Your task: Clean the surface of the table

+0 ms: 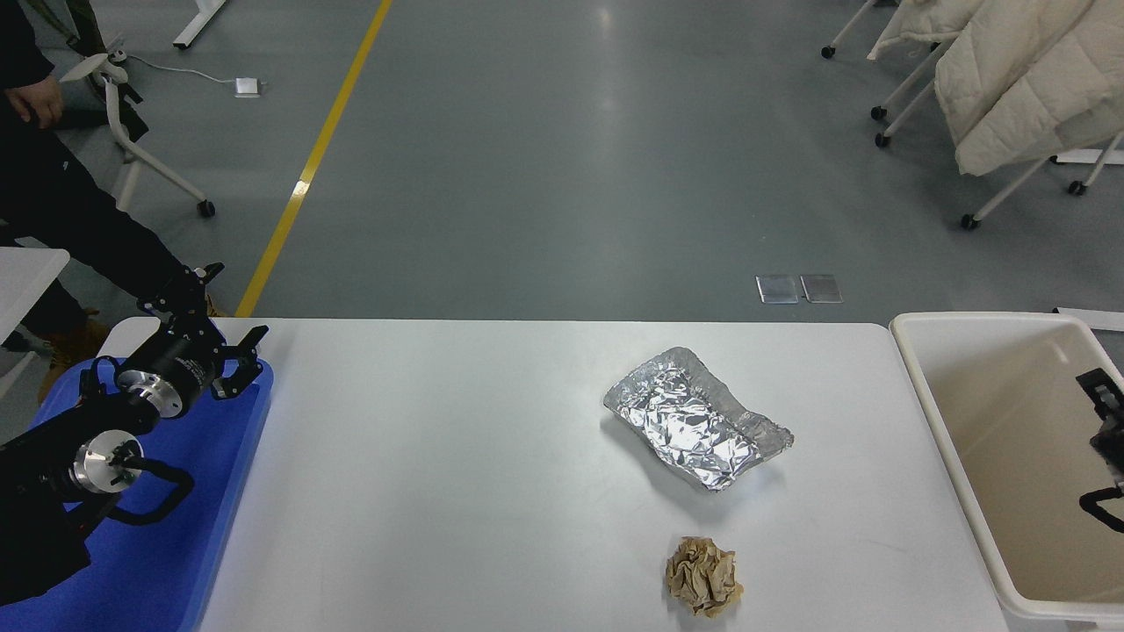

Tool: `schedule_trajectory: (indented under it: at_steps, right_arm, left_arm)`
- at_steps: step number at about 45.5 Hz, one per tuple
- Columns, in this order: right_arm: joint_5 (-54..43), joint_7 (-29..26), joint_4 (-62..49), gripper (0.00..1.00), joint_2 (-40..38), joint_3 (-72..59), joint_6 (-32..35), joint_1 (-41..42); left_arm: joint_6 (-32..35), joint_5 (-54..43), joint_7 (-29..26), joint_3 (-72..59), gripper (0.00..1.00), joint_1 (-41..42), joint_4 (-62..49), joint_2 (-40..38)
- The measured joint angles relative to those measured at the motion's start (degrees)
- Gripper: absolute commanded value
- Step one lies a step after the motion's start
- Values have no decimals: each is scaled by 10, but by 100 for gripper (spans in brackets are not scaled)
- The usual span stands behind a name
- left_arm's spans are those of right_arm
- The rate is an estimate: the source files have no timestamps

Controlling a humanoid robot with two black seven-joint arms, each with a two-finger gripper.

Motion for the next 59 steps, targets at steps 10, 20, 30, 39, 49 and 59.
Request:
schedule_trajectory:
  at_steps: [10,20,30,39,49,59]
  right_arm:
    - [0,1,151,100,-95,78,4,4]
    - [1,1,259,100,-134,176,7,-16]
    - [2,0,348,100,-130,266,9,-48]
    - [2,1,384,100,-90,355,9,-85]
    - [2,33,397,100,0,450,9,-139]
    - [1,114,397,100,96,512,10,-177]
  left_arm:
    - [0,0,0,0,100,0,0,0]
    - [0,0,0,0,100,0,0,0]
    - [0,0,0,0,100,0,0,0]
    - [0,0,0,0,100,0,0,0]
    - [0,0,0,0,100,0,0,0]
    - [0,0,0,0,100,0,0,0]
